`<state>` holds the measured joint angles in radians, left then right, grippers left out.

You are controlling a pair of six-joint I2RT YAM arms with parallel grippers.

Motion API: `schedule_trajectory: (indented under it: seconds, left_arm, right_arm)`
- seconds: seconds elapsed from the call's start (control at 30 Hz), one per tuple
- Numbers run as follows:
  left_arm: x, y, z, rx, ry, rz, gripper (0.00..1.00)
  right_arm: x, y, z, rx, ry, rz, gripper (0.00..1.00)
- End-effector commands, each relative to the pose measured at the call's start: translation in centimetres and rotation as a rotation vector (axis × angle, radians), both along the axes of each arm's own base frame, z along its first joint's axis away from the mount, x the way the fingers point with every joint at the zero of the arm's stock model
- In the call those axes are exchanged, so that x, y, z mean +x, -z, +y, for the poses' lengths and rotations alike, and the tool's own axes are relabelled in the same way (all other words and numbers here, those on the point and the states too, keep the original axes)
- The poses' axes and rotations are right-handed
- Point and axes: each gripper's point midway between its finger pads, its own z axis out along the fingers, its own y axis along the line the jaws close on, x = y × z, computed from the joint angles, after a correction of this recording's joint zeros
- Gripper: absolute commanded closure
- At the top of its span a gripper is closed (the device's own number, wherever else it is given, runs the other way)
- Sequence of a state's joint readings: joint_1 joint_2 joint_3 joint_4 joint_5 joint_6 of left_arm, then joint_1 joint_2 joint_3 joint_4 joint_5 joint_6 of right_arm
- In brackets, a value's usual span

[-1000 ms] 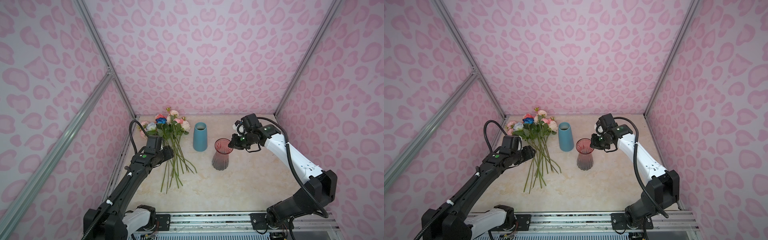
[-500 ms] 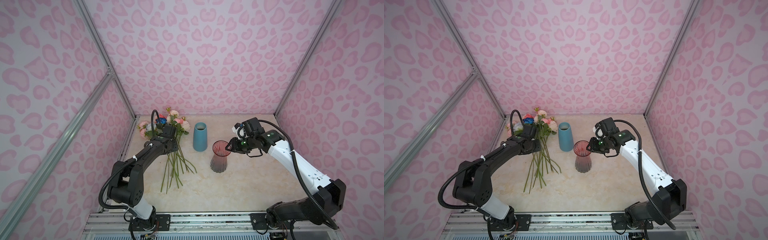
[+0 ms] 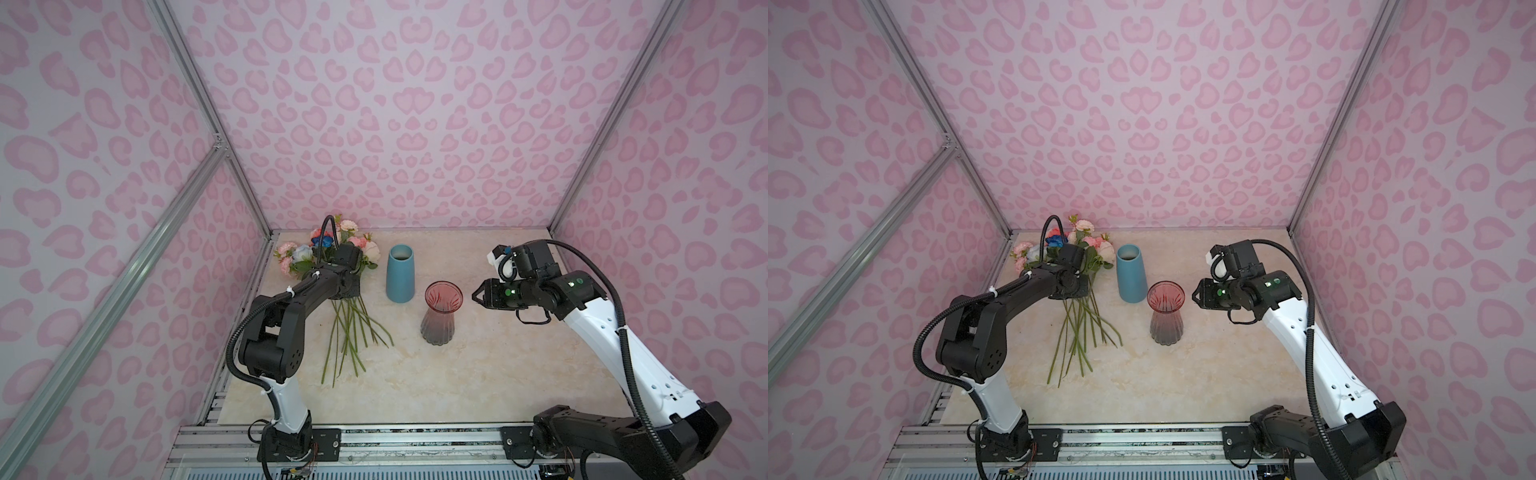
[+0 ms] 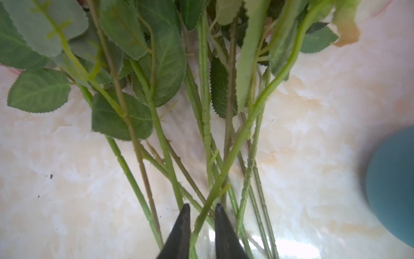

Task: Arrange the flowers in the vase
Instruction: 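Grasp one white rose stem with the left gripper and lift it upward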

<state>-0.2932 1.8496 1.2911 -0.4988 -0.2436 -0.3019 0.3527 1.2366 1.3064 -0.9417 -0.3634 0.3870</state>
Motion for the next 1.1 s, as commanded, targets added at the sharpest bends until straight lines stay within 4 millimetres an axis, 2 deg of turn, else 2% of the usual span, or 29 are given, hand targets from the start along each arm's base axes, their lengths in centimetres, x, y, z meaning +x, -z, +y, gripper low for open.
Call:
schedule_trajectory:
  seconds: [0.0, 0.23, 0.27, 0.43, 0.67, 0.87, 0.9, 1.07]
  left_arm:
    - [0.3, 0.5, 0.2, 0.03, 0.014, 0.012, 0.78]
    - [0.2, 1.7, 0.5, 0.053, 0.002, 0.041, 0.92]
    - [0.2, 1.7, 0.6, 0.053, -0.001, 0.039, 0.95]
    - [0.0, 0.0, 0.2, 0.011, -0.014, 0.01, 0.96]
    - [-0.4, -5.9, -0.2, -0.054, -0.019, -0.084, 0.96]
    - [-1.1, -11.7, -0.6, -0.124, 0.011, -0.213, 0.96]
    - [-0.8, -13.6, -0.9, -0.144, 0.024, -0.256, 0.96]
    - [-0.9, -18.5, -1.4, -0.198, 0.06, -0.386, 0.96]
  right_arm:
    - [-0.1, 0.1, -0.4, -0.014, -0.004, -0.02, 0.62]
    - [-0.5, -0.3, -0.8, -0.02, 0.001, -0.042, 0.63]
    - [-0.6, -0.3, -0.8, -0.021, 0.002, -0.044, 0.62]
    - [-0.6, -0.6, -0.7, -0.007, 0.005, -0.051, 0.62]
    - [-0.3, -1.1, -0.3, 0.02, 0.003, -0.063, 0.62]
    - [0.3, -1.6, 0.1, 0.047, 0.009, -0.08, 0.63]
    - [0.3, -1.8, 0.3, 0.056, 0.005, -0.083, 0.63]
    - [0.6, -2.8, 0.5, 0.076, 0.007, -0.12, 0.63]
